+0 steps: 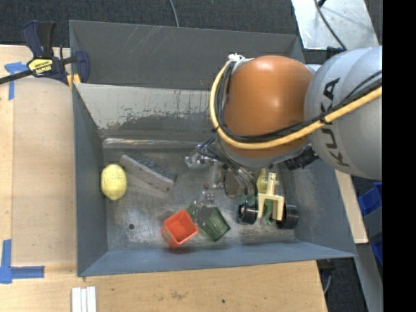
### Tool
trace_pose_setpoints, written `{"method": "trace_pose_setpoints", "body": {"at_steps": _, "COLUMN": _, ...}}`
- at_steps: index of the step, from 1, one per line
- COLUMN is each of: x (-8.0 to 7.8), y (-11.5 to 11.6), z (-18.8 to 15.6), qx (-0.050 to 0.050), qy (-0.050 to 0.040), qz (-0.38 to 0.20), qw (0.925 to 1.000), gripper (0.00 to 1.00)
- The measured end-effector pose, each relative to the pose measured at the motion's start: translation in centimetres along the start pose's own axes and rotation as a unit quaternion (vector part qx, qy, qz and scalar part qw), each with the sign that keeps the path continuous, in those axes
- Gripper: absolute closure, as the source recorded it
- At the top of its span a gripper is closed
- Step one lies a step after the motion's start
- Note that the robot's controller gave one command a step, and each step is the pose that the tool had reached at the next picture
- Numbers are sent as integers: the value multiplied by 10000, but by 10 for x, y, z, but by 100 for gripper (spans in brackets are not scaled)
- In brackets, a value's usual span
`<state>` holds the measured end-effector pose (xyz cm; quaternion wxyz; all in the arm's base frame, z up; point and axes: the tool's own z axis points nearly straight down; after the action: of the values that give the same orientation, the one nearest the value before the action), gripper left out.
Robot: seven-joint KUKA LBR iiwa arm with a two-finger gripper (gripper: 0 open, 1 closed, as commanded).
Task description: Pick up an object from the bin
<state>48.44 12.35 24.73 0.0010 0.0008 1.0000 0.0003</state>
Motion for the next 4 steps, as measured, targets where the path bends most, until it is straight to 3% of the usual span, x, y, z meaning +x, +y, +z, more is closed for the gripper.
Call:
{"method": "trace_pose_setpoints", "body": {"at_steps": 1, "x": 0, "y": 0, "z": 0, "qx": 0, "qy": 0, "qz": 1, "qw": 10000, "gripper": 0}}
{"method": "trace_pose_setpoints", "body": {"at_steps": 3, "x": -2, "y": 13, "z": 111, "qx": -7, "qy": -21, "qz": 3, "qw": 10000, "gripper": 0}}
{"method": "trace_pose_setpoints", "body": {"at_steps": 4, "x": -10, "y": 2, "z": 171, "qx": -27, "qy": -54, "qz": -262, "qw": 9996, "gripper": 100}}
